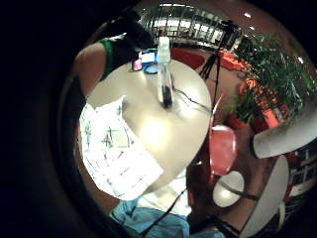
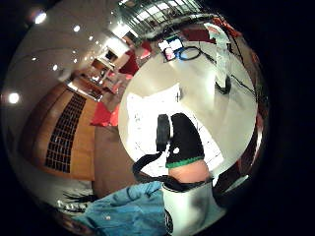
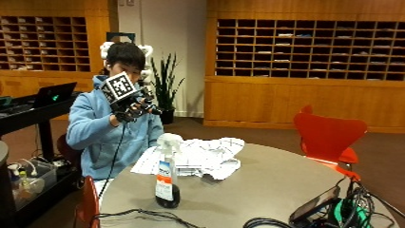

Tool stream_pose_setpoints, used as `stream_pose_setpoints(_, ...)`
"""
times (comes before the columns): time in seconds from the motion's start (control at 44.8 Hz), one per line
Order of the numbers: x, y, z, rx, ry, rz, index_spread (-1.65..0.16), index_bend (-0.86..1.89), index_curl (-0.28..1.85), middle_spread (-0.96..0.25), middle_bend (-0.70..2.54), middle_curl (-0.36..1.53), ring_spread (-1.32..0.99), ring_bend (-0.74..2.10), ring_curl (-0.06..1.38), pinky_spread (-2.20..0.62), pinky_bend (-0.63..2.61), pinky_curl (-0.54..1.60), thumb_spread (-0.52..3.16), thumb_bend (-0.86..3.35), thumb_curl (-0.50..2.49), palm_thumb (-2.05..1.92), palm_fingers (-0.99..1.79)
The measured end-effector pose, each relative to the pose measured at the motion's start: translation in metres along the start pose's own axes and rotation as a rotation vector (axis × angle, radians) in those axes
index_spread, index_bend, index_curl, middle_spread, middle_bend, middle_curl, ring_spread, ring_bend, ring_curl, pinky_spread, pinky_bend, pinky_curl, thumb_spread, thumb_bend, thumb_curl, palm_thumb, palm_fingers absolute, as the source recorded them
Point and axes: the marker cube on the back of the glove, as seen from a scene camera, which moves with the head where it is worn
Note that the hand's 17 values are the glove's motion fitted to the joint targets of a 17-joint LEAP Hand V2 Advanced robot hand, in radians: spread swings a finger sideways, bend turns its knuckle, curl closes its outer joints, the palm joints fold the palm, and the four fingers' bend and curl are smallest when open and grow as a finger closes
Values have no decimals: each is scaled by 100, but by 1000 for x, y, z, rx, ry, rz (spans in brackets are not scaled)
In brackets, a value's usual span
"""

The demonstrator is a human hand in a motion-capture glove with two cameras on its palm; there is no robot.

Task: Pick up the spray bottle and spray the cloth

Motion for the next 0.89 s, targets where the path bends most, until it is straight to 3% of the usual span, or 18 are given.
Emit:
stream_pose_setpoints(0.223,18,9,8,135,-216,102,-23,8,14,3,22,29,14,43,26,25,62,33,108,9,32,59,31)
stream_pose_setpoints(0.335,22,7,11,118,-372,269,-21,8,14,5,23,30,15,44,27,26,63,34,108,6,34,60,29)
stream_pose_setpoints(0.446,38,-6,28,251,-452,208,-19,9,14,6,23,31,15,46,28,26,64,34,106,3,36,62,27)
stream_pose_setpoints(0.558,48,-16,42,315,-530,306,-18,9,14,8,22,32,16,46,28,26,66,35,105,1,37,64,22)
stream_pose_setpoints(0.892,67,-41,84,313,-709,439,-16,10,14,11,21,33,16,48,29,27,67,35,103,-2,41,70,17)
